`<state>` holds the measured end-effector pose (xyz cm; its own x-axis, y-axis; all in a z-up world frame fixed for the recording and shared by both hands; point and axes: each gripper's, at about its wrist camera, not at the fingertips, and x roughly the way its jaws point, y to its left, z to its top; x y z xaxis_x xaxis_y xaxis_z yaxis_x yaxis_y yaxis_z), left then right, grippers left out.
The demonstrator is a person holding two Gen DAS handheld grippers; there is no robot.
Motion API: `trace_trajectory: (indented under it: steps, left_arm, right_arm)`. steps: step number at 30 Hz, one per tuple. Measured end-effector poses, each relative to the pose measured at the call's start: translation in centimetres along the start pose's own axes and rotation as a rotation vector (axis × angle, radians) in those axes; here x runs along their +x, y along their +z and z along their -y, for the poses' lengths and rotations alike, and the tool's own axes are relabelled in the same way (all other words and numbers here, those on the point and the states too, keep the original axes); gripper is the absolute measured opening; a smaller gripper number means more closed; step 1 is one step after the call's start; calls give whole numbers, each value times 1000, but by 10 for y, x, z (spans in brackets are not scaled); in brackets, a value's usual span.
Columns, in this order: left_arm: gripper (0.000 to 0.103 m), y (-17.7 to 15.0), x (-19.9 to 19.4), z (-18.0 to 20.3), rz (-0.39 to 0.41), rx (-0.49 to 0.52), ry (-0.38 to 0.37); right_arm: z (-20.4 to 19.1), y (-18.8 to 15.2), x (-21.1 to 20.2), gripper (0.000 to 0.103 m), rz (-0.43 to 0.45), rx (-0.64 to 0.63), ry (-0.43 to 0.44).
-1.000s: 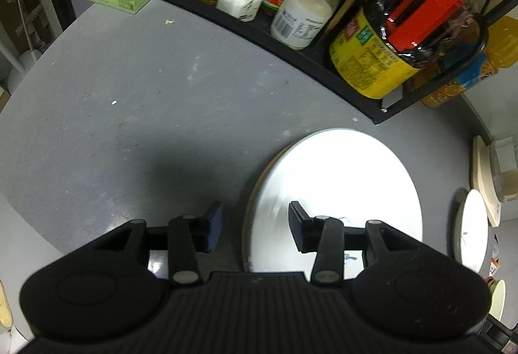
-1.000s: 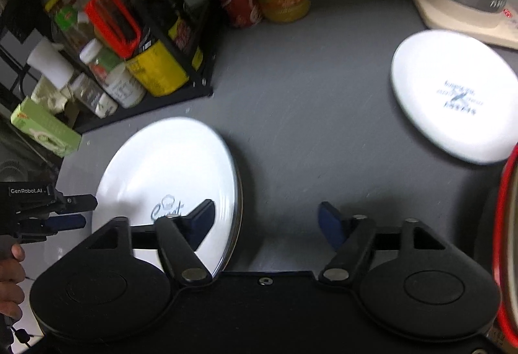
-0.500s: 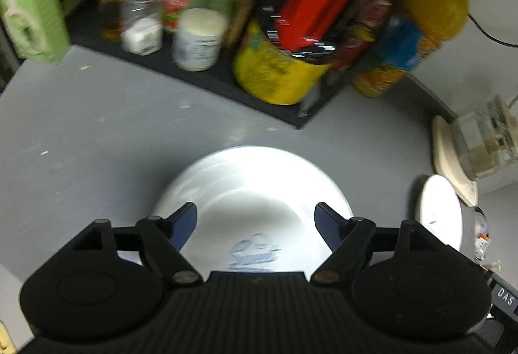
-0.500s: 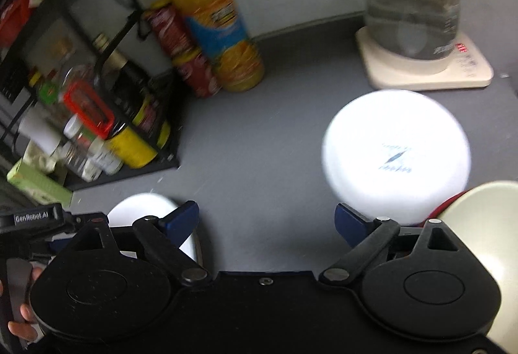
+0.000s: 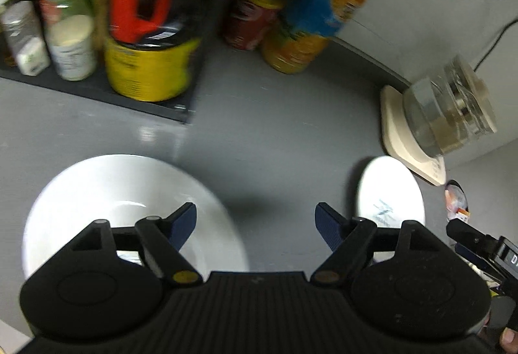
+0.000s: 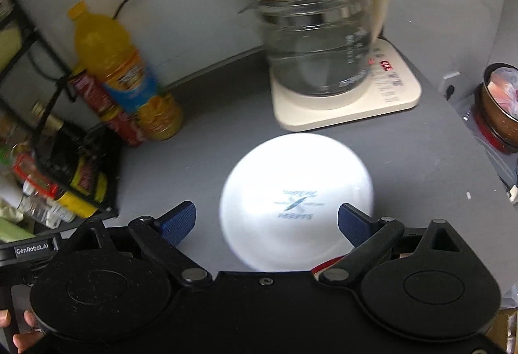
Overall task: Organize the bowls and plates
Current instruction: 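Close the right tool on the rim of the 'BAKERY' plate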
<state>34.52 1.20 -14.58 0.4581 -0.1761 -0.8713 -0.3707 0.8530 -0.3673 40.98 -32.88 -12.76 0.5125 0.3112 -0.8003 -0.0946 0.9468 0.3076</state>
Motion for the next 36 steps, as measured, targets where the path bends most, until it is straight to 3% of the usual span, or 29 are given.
trace_trajectory:
  steps: [7,22,26,31,36]
  left_arm:
    - [79,5,32,46,-41,18,-20]
    - [74,-1,113,110,-156,1,-26]
    - [63,-4,126,115,-178,-6,-27]
    - [51,-7,142,117,-204,-28,-29]
    - [39,-8,146,117,-211,-45,-43]
  right_arm:
    - [41,19,16,82,-55,43,-17]
    - [100,31,79,68,-249,98,-30]
    - [105,31,94,62,-295,89,-15]
    - [111,33,106,43,-326,105,7]
    - [113,36,114,35,-342,105,26]
